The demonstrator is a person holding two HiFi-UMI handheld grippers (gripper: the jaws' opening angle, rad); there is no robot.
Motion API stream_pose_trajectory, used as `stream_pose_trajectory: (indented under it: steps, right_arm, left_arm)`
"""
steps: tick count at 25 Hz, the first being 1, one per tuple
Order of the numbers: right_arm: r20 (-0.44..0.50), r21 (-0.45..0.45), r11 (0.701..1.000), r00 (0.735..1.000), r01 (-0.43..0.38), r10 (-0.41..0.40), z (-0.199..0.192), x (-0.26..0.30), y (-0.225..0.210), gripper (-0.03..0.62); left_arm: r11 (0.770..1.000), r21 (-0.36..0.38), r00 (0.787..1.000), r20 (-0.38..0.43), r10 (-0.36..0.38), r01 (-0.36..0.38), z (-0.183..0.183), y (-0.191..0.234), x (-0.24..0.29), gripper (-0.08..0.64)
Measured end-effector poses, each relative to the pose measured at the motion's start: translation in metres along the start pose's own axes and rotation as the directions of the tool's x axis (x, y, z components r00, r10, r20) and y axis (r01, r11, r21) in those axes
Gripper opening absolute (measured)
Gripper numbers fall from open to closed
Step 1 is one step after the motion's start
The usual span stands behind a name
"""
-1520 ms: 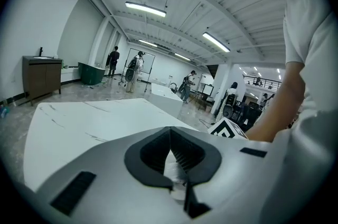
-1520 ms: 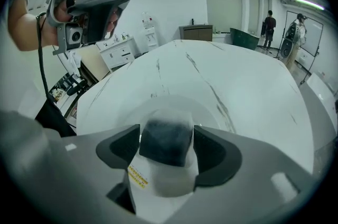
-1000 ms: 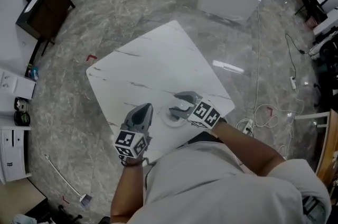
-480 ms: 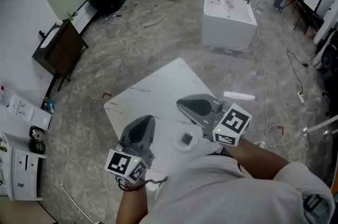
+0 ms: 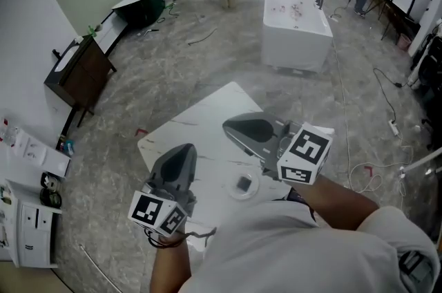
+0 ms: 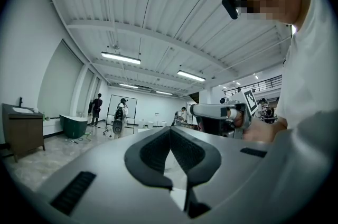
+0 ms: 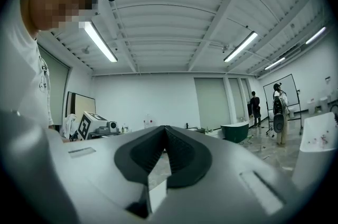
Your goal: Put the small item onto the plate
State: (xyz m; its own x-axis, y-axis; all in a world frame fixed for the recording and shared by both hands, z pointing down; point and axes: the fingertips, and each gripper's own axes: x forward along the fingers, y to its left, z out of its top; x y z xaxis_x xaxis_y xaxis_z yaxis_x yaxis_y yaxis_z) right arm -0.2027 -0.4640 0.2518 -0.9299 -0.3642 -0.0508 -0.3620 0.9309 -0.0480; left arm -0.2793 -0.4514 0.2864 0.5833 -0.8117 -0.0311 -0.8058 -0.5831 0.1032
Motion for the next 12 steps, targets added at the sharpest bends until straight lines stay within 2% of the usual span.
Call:
stream_pose_trajectory:
  steps: [6, 12]
  right_arm:
    - [0.011, 0.056, 0.998, 1.0, -0.016, 0.016, 0.004, 0.001, 0.002, 0.002]
    - [0.023, 0.054, 0.998, 1.0, -0.017, 0.015, 0.01, 0.0, 0.003, 0.002]
  left_arm:
    - [1.0, -0.002, 1.0, 0.0, -0.006, 0.006, -0.001, 0.001, 0.002, 0.005]
    - [1.0, -0.012, 1.0, 0.003, -0.023, 0.023, -0.001, 0.001, 0.005, 0.005]
